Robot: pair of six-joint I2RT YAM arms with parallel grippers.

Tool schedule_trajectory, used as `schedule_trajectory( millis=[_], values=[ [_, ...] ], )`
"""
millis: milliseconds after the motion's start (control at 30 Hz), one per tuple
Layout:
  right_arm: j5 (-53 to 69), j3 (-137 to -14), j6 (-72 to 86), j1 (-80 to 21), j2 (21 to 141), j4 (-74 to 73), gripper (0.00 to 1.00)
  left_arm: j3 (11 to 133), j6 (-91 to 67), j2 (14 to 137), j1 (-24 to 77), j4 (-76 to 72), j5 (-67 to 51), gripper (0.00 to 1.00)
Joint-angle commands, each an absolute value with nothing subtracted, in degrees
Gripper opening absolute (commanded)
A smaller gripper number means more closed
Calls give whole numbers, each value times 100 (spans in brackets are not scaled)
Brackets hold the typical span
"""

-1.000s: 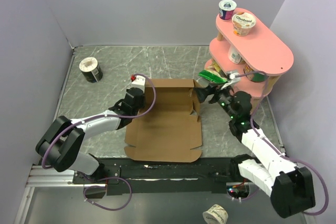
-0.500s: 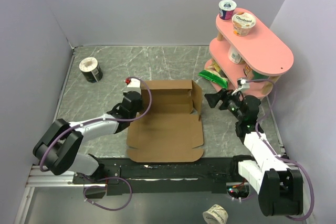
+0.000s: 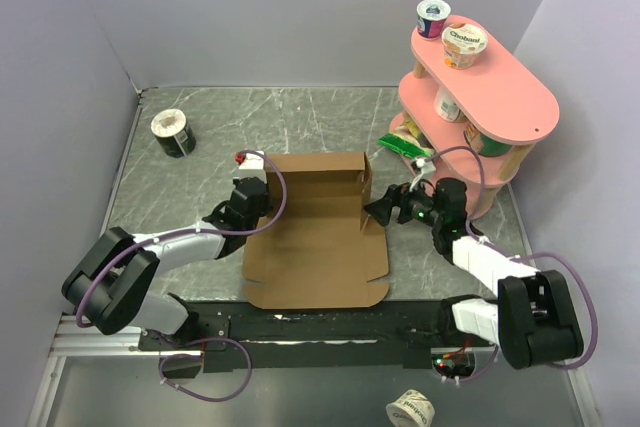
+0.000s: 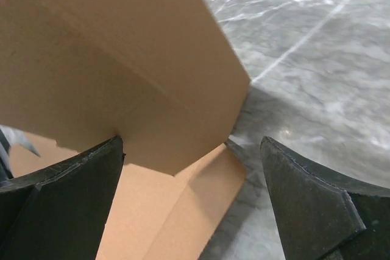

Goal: Fold the paper box

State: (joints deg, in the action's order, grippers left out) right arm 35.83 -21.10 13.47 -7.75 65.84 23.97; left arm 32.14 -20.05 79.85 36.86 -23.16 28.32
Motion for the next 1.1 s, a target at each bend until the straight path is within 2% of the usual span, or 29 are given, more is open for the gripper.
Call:
schedule_trajectory(
  millis=[0, 400, 667, 1067],
  values=[
    [3279, -2487, 721, -1107, 6776, 2997, 100, 3199, -1978, 7990, 3718, -2338, 2663, 9],
    [3243, -3137, 132, -1520, 7585, 3472, 100, 3199, -1881, 8042, 3718, -2285, 2487, 8],
    [2339, -2910, -184, -2179, 7576, 4209, 100, 3270, -1828, 8077, 3718, -2241, 2470, 8],
    [2048, -3243, -378, -2250, 8182, 4509, 100, 3252, -1802, 8051, 3718, -2232, 2400, 8]
  ],
)
